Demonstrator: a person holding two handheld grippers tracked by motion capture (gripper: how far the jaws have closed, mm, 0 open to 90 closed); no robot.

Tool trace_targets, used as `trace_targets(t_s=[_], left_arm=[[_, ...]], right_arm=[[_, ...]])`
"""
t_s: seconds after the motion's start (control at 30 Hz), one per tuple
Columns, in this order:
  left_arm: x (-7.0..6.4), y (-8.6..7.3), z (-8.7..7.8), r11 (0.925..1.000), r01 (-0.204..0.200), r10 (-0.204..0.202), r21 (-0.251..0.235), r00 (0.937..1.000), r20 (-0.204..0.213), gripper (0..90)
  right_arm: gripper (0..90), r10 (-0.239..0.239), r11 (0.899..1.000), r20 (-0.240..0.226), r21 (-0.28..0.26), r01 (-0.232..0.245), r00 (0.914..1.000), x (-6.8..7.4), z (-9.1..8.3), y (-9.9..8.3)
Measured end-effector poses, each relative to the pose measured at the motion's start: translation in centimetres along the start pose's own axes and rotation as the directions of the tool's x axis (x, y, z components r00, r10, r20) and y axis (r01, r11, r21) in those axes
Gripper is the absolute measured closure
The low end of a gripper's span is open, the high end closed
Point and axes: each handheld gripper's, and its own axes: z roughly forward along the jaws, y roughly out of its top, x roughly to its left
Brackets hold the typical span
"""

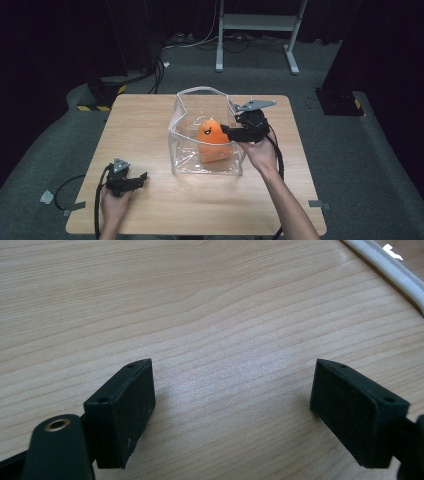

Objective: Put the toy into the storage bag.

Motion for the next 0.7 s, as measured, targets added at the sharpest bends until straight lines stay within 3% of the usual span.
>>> trace_targets(t_s=[0.7], left_arm=[[0.0,0.0,0.0,1.0,0.0,0.0,-0.001,1.0,-0.002,18.2]], right_arm=[[38.4,0.033,0.994,0.007,-0.106,-0.032,0.9994,-1.0,-2.8,-0.5]])
